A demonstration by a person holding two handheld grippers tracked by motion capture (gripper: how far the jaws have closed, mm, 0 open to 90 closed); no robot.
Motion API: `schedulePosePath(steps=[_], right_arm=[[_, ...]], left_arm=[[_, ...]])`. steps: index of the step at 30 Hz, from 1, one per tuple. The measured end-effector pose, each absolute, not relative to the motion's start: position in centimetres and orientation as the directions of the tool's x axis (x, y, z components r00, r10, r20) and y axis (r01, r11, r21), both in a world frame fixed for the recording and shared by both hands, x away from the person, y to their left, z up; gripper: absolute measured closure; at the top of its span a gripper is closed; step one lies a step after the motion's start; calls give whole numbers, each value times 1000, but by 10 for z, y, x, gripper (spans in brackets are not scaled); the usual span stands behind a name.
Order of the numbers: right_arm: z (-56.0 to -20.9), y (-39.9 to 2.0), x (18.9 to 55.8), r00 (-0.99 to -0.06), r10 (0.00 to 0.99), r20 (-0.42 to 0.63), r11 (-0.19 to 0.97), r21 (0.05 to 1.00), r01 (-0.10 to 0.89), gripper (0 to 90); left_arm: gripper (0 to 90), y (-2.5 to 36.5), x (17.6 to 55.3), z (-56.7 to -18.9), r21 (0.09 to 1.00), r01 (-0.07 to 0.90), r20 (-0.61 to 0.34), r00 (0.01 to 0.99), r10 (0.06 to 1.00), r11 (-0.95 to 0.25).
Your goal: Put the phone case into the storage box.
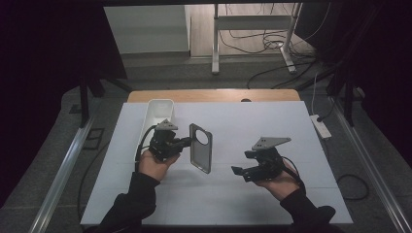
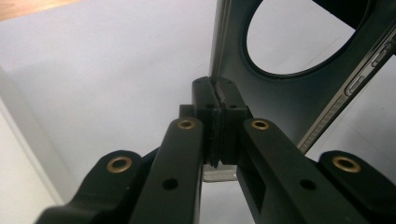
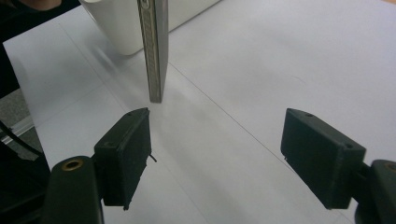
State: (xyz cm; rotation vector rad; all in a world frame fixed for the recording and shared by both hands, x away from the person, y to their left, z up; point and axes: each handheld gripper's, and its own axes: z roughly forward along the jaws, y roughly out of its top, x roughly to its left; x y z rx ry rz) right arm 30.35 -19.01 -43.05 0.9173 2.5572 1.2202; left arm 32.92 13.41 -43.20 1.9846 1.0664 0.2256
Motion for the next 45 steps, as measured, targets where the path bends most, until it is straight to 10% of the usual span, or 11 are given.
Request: schedulePosePath(steps=[45], right_arm=[[-446, -261, 275, -681, 724, 111, 416, 717, 560, 2]], left_arm=[[887, 168, 371, -376, 754, 607, -174, 552, 815, -250]])
